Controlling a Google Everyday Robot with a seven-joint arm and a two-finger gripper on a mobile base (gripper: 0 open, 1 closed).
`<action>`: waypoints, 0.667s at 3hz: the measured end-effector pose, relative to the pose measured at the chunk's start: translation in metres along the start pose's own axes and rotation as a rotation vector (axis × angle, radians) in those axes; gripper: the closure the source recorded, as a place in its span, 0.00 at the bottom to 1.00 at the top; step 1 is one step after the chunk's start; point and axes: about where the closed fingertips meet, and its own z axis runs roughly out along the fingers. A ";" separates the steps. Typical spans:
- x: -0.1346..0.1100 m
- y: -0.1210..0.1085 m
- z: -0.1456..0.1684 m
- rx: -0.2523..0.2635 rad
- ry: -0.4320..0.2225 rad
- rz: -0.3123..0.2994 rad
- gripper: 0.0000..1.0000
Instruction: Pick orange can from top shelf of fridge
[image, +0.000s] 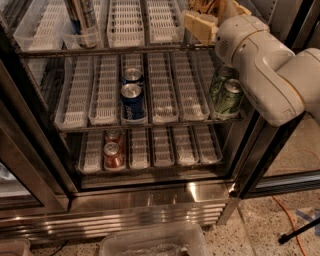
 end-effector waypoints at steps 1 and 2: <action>-0.003 0.001 0.004 -0.007 -0.008 -0.002 0.28; -0.003 0.001 0.004 -0.007 -0.008 -0.002 0.47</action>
Offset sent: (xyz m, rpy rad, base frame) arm 0.0026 0.0020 0.0028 -0.0006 -0.0071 0.0064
